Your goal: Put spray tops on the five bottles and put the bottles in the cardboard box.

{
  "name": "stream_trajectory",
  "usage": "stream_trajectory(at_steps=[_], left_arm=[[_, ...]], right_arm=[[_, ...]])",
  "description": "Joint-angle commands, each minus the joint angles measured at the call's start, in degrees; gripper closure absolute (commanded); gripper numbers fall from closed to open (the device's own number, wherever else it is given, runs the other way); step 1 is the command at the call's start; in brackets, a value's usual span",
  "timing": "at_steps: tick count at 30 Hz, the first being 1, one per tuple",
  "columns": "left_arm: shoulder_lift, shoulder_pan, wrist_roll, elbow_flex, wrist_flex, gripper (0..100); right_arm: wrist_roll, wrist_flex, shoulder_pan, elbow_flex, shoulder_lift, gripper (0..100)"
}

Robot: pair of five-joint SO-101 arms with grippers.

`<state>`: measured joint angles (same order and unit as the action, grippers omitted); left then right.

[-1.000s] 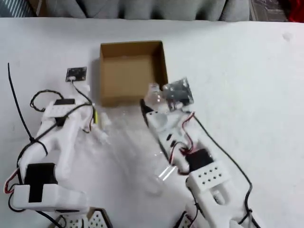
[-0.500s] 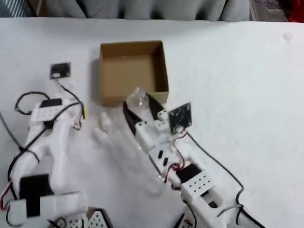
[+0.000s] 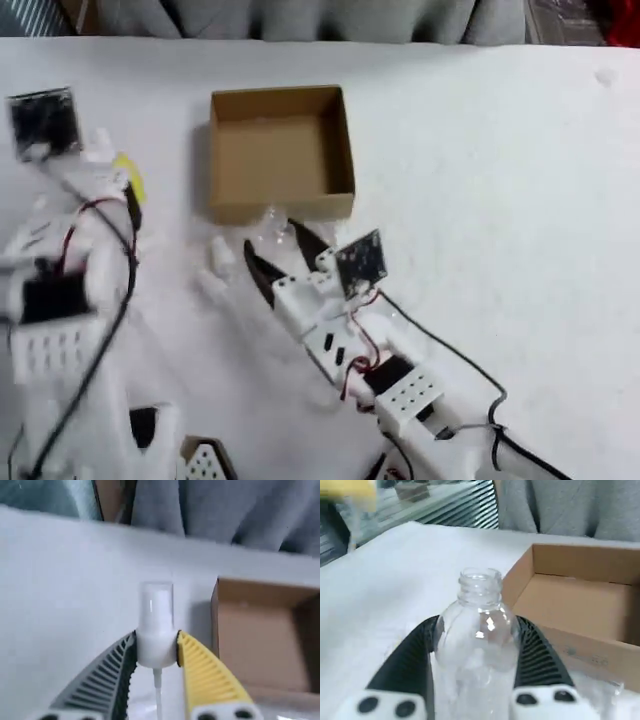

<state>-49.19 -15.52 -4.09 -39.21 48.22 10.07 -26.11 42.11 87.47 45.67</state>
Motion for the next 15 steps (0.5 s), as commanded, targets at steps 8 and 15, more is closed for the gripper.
stream_trajectory(at_steps=[8, 15], left_arm=[[-28.88, -0.4, -2.46, 2.55, -5.89, 97], [-28.88, -0.22, -19.69, 2.37, -5.63, 98]], right_arm=[[-6.86, -1.27, 7.52, 0.7, 0.04, 98.3], [-7.21, -0.92, 11.56, 1.93, 0.04, 98.3]])
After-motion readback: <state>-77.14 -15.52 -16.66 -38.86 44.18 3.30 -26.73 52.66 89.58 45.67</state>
